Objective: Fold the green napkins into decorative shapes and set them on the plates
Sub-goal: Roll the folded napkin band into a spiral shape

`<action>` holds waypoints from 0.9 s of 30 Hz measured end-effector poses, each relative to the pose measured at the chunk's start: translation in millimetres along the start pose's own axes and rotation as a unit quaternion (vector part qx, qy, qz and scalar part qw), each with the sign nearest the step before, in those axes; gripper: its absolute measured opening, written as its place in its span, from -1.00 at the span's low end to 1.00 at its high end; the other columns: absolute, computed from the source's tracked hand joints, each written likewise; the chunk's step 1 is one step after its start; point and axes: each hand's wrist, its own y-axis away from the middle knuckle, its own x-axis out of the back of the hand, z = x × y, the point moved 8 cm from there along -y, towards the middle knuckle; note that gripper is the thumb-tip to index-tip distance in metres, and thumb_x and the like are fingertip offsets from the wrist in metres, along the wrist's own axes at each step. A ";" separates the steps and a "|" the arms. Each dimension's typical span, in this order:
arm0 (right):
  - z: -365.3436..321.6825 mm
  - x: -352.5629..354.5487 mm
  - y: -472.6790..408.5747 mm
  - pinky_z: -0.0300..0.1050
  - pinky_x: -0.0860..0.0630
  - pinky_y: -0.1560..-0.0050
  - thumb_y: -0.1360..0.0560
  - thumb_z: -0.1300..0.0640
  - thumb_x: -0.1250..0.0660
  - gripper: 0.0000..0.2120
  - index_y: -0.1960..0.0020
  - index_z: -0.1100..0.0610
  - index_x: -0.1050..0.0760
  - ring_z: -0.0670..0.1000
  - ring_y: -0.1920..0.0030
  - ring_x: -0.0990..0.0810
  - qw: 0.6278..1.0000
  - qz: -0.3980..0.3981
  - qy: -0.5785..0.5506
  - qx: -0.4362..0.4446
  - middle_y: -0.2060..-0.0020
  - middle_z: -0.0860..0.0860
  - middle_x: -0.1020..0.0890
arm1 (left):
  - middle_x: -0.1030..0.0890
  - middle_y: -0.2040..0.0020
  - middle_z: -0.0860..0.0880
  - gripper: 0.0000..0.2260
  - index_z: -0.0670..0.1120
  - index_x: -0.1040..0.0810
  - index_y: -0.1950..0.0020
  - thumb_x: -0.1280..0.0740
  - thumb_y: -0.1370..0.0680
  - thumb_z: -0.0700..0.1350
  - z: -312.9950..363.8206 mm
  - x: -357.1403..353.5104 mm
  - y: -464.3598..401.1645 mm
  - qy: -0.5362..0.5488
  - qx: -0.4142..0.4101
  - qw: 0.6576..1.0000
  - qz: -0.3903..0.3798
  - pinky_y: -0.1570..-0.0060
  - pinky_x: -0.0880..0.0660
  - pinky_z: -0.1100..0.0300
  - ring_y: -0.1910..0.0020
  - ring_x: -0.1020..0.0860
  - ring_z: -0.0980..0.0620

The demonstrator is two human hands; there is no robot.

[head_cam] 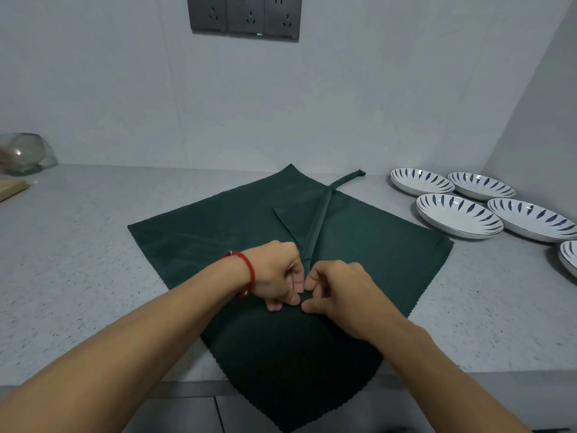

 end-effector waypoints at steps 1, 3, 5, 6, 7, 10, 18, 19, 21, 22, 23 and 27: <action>-3.7 -0.6 2.9 -0.15 -0.52 0.07 -0.44 0.07 -0.54 -0.80 0.04 0.04 -0.54 -0.05 0.15 -0.59 0.999 0.018 0.018 0.022 0.21 -0.06 -0.65 | -0.72 0.20 -0.08 -0.91 -0.15 -0.60 0.08 -0.41 -0.53 -0.32 -2.3 0.0 -3.5 0.018 0.017 0.999 -0.026 0.34 -0.59 0.27 0.31 -0.68 -0.01; -5.5 0.0 5.1 -0.18 -0.46 0.08 -0.48 0.08 -0.51 -0.82 0.00 0.05 -0.54 -0.04 0.12 -0.58 0.998 0.040 0.017 0.050 0.18 -0.06 -0.64 | -0.71 0.13 -0.17 -0.92 -0.18 -0.62 0.05 -0.41 -0.54 -0.34 -6.1 0.8 -8.3 0.059 0.047 0.995 -0.064 0.31 -0.61 0.26 0.26 -0.68 -0.03; -3.7 -0.3 3.7 -0.18 -0.47 0.05 -0.52 0.07 -0.47 -0.87 -0.01 0.06 -0.56 -0.02 0.10 -0.59 0.998 0.040 0.011 0.055 0.15 -0.05 -0.64 | -0.70 0.13 -0.20 -0.94 -0.20 -0.65 0.02 -0.43 -0.54 -0.31 -8.8 3.3 -7.9 0.090 0.064 0.992 -0.061 0.27 -0.62 0.26 0.24 -0.69 -0.03; -2.3 -1.1 1.4 -0.17 -0.48 0.04 -0.54 0.07 -0.45 -0.88 -0.01 0.08 -0.57 -0.01 0.08 -0.59 0.998 0.035 0.015 0.053 0.14 -0.03 -0.64 | -0.70 0.13 -0.20 -0.94 -0.21 -0.65 0.01 -0.43 -0.54 -0.30 -9.1 4.5 -6.4 0.096 0.065 0.992 -0.045 0.25 -0.63 0.25 0.25 -0.69 -0.02; -0.6 -2.1 -0.5 -0.14 -0.50 0.02 -0.55 0.07 -0.43 -0.89 0.00 0.08 -0.58 0.00 0.08 -0.59 0.998 0.028 0.013 0.047 0.14 -0.02 -0.64 | -0.71 0.14 -0.18 -0.93 -0.20 -0.65 0.00 -0.44 -0.53 -0.28 -8.6 5.2 -3.2 0.084 0.058 0.995 -0.020 0.23 -0.63 0.25 0.27 -0.69 0.00; 8.5 0.6 -9.1 -0.09 -0.59 0.11 -0.54 0.09 -0.44 -0.91 0.12 0.07 -0.60 -0.05 0.24 -0.60 0.999 0.006 -0.032 0.018 0.27 -0.02 -0.63 | -0.68 0.32 -0.01 -0.88 -0.11 -0.61 0.06 -0.52 -0.48 -0.17 -1.1 5.6 7.1 -0.020 0.018 0.995 0.101 0.22 -0.63 0.23 0.39 -0.66 0.08; 10.3 7.0 -23.0 -0.27 -0.53 0.31 -0.52 0.11 -0.47 -0.90 0.15 0.10 -0.66 -0.13 0.42 -0.56 0.997 -0.058 -0.046 0.005 0.33 0.02 -0.68 | -0.63 0.31 0.03 -0.87 -0.04 -0.59 0.12 -0.53 -0.47 -0.11 7.1 4.7 11.8 -0.062 0.004 0.980 0.188 0.11 -0.65 0.09 0.37 -0.62 0.09; 10.3 6.6 -22.6 -0.24 -0.57 0.30 -0.52 0.11 -0.48 -0.90 0.15 0.11 -0.66 -0.11 0.41 -0.57 0.997 -0.057 -0.053 0.005 0.33 0.05 -0.69 | -0.62 0.31 0.03 -0.87 -0.05 -0.59 0.14 -0.53 -0.46 -0.11 6.1 5.1 11.5 -0.064 0.008 0.980 0.188 0.10 -0.65 0.08 0.35 -0.61 0.08; 11.7 6.7 -20.0 -0.14 -0.64 0.21 -0.51 0.09 -0.49 -0.90 0.14 0.11 -0.66 -0.07 0.37 -0.61 0.998 -0.027 -0.065 0.005 0.31 0.06 -0.70 | -0.64 0.32 -0.01 -0.87 -0.07 -0.61 0.15 -0.54 -0.46 -0.11 1.3 5.9 9.3 -0.043 0.018 0.983 0.177 0.12 -0.65 0.13 0.35 -0.64 0.05; 12.0 7.2 -17.5 -0.09 -0.65 0.16 -0.49 0.08 -0.50 -0.91 0.13 0.08 -0.65 -0.06 0.32 -0.62 0.998 0.001 -0.062 0.007 0.30 0.04 -0.70 | -0.67 0.31 -0.04 -0.88 -0.09 -0.62 0.15 -0.55 -0.46 -0.12 -0.9 6.9 7.9 -0.024 0.023 0.986 0.163 0.16 -0.64 0.18 0.35 -0.67 0.04; 11.1 7.0 -14.7 -0.08 -0.63 0.10 -0.48 0.07 -0.51 -0.91 0.11 0.06 -0.63 -0.06 0.27 -0.63 0.998 0.031 -0.055 0.013 0.28 -0.01 -0.68 | -0.69 0.32 -0.06 -0.88 -0.11 -0.64 0.14 -0.54 -0.47 -0.13 -3.1 8.1 5.5 -0.004 0.026 0.990 0.142 0.21 -0.62 0.25 0.35 -0.68 0.04; 3.9 -1.8 -9.1 -0.12 -0.54 0.02 -0.45 0.11 -0.53 -0.77 -0.05 -0.02 -0.57 -0.08 0.13 -0.57 0.996 0.073 -0.007 0.051 0.13 -0.11 -0.58 | -0.69 0.34 -0.06 -0.90 -0.19 -0.66 0.08 -0.52 -0.48 -0.20 -11.0 12.8 -2.5 0.091 0.069 0.992 0.049 0.24 -0.61 0.29 0.33 -0.69 0.02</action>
